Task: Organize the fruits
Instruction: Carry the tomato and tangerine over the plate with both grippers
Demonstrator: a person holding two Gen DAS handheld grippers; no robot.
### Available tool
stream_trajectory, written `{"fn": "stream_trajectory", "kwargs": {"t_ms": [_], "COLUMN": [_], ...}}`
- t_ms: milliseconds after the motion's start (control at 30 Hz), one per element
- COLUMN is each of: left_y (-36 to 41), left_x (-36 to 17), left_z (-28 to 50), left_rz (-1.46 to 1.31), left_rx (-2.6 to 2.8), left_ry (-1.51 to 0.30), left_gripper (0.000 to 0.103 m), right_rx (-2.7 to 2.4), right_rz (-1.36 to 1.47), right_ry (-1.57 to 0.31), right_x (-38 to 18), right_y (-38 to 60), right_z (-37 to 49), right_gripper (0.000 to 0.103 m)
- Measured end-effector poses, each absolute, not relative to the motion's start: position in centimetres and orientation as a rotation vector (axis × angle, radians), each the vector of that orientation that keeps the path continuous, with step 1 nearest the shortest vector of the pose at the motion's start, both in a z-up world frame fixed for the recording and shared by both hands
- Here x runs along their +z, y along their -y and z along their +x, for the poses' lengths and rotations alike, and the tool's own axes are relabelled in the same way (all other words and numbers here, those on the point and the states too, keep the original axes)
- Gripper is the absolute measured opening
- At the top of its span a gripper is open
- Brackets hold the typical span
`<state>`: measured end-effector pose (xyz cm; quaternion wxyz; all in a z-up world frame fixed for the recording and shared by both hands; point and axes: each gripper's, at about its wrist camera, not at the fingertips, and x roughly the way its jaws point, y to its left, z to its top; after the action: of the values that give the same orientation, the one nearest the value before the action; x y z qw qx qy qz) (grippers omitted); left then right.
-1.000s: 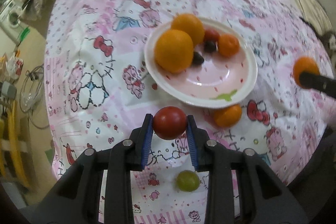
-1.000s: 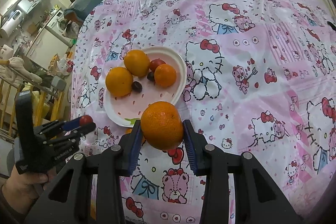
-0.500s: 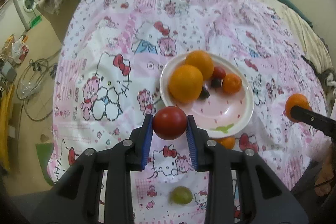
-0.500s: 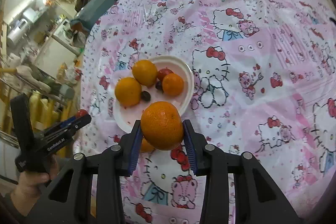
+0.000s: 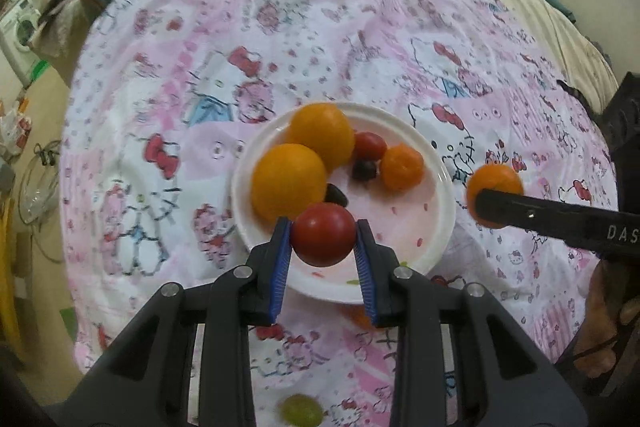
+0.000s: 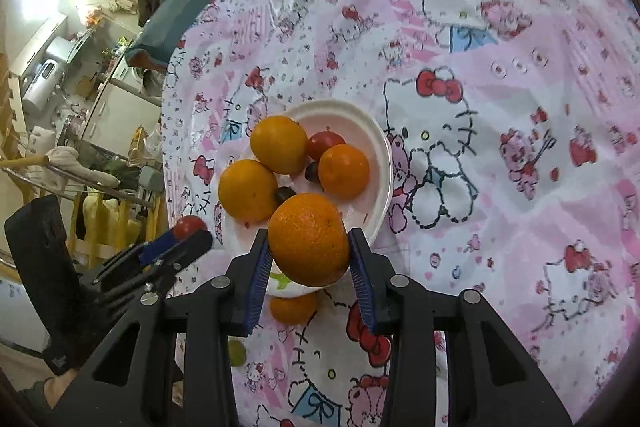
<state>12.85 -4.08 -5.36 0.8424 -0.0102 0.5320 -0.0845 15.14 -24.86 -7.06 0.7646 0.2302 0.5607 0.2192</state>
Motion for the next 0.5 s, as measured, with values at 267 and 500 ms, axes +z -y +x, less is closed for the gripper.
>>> {"fn": "stream_trajectory", "kwargs": {"t_ms": [267, 500], "left_y": [5.1, 5.1], "left_x": [-7.9, -8.3], "left_z": [13.8, 13.9], "left_rz": [-0.011, -0.011], "left_rx": [-0.181, -0.184], "left_ry": [-1.182, -1.173], "left_gripper": [0.027, 0.028], "right_rx": [0.479, 0.484], "right_rz": [0.489, 0.494], "right_ry": [-1.269, -1.299], "right_x": [-9.3, -10.5], "right_y": [24.0, 23.5], "right_z": [16.6, 17.0], "right_gripper": [0.040, 0.041]}}
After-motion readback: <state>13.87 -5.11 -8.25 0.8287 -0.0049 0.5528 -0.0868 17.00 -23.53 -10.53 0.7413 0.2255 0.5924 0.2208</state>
